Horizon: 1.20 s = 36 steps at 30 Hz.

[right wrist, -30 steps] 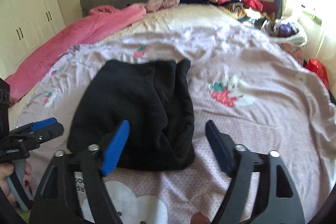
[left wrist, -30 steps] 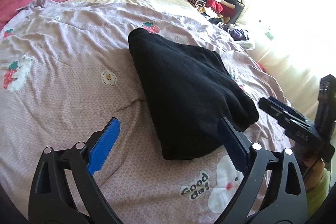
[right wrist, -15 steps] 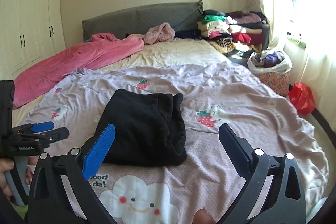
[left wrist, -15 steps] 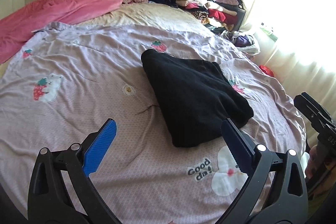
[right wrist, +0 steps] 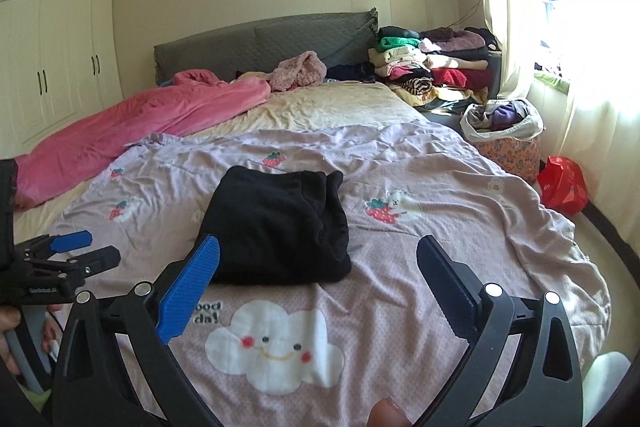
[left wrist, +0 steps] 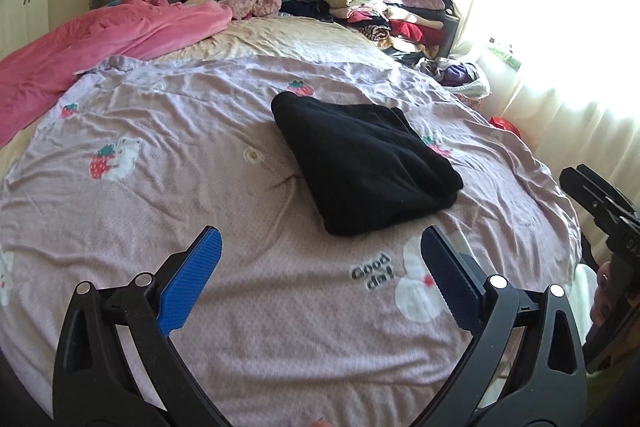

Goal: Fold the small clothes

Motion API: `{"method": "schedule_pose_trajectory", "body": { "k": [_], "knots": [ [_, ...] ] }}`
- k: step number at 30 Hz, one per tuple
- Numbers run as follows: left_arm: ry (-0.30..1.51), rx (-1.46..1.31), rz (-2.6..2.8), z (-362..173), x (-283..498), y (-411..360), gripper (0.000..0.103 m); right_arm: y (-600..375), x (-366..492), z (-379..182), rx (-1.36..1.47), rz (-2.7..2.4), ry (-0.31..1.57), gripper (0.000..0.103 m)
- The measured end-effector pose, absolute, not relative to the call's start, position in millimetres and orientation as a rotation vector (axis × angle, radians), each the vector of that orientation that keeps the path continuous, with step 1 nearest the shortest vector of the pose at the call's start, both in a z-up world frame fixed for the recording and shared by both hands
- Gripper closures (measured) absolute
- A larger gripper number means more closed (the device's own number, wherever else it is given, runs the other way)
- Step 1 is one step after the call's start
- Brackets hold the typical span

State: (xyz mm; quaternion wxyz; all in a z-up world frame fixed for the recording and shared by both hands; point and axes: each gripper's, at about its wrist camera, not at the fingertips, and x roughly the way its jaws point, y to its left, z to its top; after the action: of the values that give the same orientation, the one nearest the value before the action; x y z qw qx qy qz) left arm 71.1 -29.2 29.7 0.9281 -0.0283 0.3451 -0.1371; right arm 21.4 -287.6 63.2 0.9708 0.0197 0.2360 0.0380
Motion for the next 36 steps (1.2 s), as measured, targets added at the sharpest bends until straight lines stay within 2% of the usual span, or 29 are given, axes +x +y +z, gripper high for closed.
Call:
{"method": "schedule_pose_trajectory", "body": {
  "k": [6, 17, 36],
  "knots": [
    [0.709, -0.041, -0.264, 19.1, 52.9, -27.7, 0.009, -284.4, -0.7, 44.4, -0.009, 0.033, 0.476, 0.005],
    [0.778, -0.037, -0.230, -13.7, 44.7, -26.4, 0.010, -271.8, 0.1, -1.5, 0.019, 0.032, 0.616, 0.005],
    [0.778, -0.034, -0.200, -17.3, 43.1, -21.8, 0.009, -264.7, 0.9, -5.5, 0.008, 0.053, 0.628, 0.005]
  ]
}}
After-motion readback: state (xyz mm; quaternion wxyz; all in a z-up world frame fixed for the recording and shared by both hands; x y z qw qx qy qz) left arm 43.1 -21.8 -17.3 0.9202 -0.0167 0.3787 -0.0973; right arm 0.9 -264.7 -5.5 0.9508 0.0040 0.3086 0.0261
